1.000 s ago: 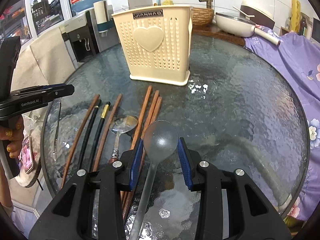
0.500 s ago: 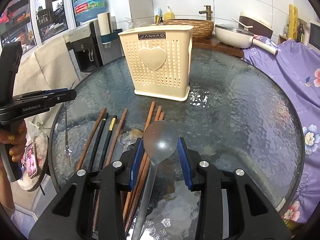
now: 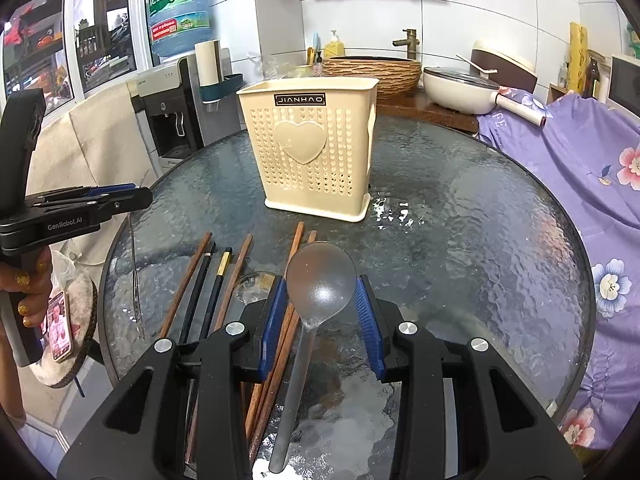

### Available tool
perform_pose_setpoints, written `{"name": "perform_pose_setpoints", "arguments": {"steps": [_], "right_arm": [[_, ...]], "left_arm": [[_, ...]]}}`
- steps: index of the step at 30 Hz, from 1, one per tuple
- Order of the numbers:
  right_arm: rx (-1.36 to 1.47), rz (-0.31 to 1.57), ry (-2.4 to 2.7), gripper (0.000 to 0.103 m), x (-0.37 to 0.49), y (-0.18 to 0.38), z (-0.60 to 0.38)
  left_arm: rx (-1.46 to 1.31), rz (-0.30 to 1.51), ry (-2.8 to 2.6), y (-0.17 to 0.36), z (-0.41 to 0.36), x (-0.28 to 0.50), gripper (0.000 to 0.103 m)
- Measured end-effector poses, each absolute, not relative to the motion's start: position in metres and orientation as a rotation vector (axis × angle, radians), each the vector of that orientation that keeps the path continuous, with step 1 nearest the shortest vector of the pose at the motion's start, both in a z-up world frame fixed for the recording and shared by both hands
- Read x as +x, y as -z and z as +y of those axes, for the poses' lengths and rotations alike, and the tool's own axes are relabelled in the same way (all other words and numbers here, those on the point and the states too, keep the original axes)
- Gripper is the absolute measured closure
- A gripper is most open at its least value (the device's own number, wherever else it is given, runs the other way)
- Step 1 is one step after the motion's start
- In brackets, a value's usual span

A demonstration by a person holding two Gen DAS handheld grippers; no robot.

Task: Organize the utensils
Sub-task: 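Carry the spoon and ladle over the cream basket and lower them in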

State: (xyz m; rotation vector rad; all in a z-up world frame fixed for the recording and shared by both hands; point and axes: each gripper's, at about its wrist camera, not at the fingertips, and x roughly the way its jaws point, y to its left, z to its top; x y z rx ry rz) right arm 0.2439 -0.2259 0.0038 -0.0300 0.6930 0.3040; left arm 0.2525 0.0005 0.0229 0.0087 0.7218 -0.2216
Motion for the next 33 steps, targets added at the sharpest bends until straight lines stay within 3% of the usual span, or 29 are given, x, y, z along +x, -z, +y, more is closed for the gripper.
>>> {"name": "perform_pose_setpoints", "arguments": {"steps": [21, 33], "right_arm": [[-0.004, 0.635, -0.321, 0.067, 0.242, -0.026, -0.229], [-0.007, 0.534, -0.325, 0.067, 0.264, -0.062, -0.224]], "left_arm": [[0.003, 0.662, 0.236, -0.046, -0.001, 0.247, 0.069], [0.011, 0.566, 0.255, -0.085, -0.013, 0.258, 0.069]]}}
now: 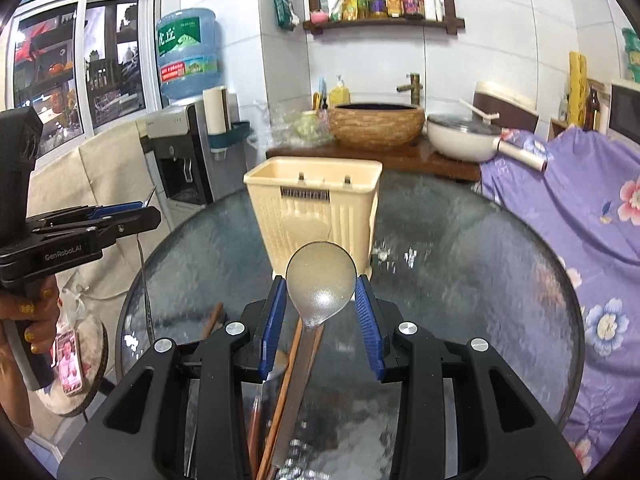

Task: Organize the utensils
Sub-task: 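Carry the spoon and ladle over the cream basket and lower them in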

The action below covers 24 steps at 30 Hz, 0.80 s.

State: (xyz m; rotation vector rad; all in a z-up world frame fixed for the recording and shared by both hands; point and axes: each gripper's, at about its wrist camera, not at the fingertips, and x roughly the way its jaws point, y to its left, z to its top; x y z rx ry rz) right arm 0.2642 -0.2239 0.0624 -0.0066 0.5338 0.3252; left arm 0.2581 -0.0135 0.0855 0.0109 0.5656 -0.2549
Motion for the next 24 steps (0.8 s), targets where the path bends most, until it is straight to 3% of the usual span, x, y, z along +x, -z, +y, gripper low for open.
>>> {"name": "perform_pose_setpoints", "arguments": {"steps": [10, 24], "right_arm": [[-0.009, 0.439, -0.316, 0.067, 0.310, -0.118, -0.212], [-0.003, 0.302, -0.143, 0.067, 0.415, -0.179, -0.208]], "left_arm": [[-0.035, 0.463, 0.238, -0.140, -0.030, 0.300, 0.069], [-0.077, 0.373, 0.106, -0.176, -0.041, 0.383, 0.069]]}}
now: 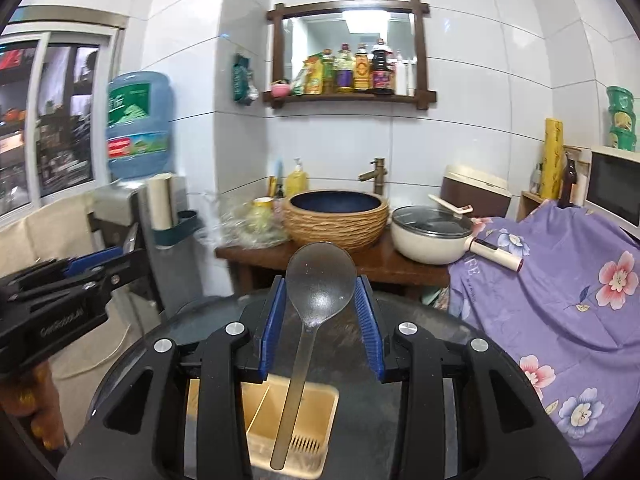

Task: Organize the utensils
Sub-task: 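Carry the spoon and ladle over the cream basket and lower them in, then open both grippers to release the utensils into the basket and withdraw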

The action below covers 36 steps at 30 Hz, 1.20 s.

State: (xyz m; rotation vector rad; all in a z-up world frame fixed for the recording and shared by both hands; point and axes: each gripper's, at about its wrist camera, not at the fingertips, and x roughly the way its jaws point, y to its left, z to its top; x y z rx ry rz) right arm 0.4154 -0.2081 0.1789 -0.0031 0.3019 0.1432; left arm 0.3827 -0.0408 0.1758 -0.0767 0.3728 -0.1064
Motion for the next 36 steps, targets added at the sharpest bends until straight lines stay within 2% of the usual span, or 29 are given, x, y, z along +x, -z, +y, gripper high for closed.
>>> {"name": "perform_pose_setpoints", "arguments": {"steps": [7, 16, 36], "right_arm": [[-0.052, 0.272, -0.092, 0.067, 0.443, -0.163, -0.199], [-0.133, 0.270, -0.107, 0.067, 0.429, -0.121, -0.189], [-0.135, 0.457, -0.201, 0.067, 0.411, -0.081, -0.192]], "left_arm": [[-0.061, 0.354, 0.076, -0.159, -0.050, 0.409, 0.069], [-0.062, 0.383, 0.085, -0.126, -0.047, 0.406, 0.069], [-0.002, 0.446, 0.142, -0.094, -0.053, 0.388, 0.071]]}}
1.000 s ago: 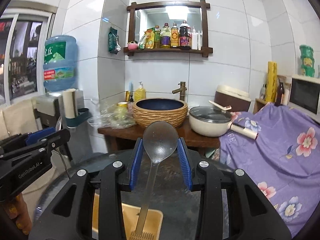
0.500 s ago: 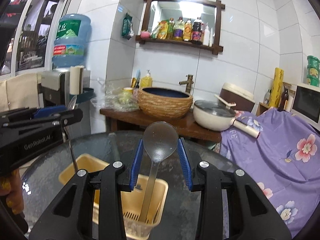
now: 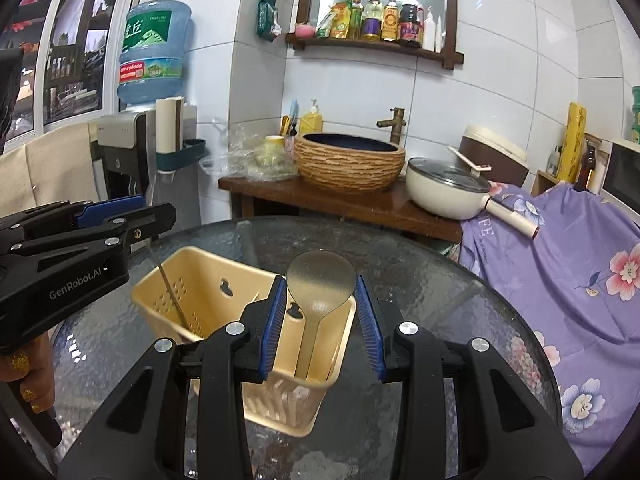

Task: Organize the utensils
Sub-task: 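Open both grippers to release the utensils into the basket and withdraw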

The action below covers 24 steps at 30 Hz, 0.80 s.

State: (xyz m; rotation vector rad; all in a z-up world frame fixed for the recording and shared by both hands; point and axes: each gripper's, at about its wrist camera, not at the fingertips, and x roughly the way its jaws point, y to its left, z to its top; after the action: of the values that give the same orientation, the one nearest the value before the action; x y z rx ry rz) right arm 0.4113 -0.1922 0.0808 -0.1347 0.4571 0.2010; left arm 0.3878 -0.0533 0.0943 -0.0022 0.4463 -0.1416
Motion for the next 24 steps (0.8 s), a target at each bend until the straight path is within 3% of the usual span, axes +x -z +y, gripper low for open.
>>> {"name": "perform_pose_setpoints", "arguments": {"steps": [13, 16, 24], "right_arm": [[-0.149, 0.489, -0.200, 0.063, 0.413, -0.077, -0.191], [-0.126, 0.482, -0.203, 0.050, 0.411, -0.078, -0.195], [-0.096, 0.441, -0.218, 0.050, 0.384, -0.088, -0.200]], "left_arm": [[0.000, 0.486, 0.150, -0.090, -0.053, 0.390, 0.071], [-0.015, 0.480, 0.159, -0.092, -0.051, 0.387, 0.061], [-0.097, 0.470, 0.169, -0.103, -0.031, 0.365, 0.030]]}}
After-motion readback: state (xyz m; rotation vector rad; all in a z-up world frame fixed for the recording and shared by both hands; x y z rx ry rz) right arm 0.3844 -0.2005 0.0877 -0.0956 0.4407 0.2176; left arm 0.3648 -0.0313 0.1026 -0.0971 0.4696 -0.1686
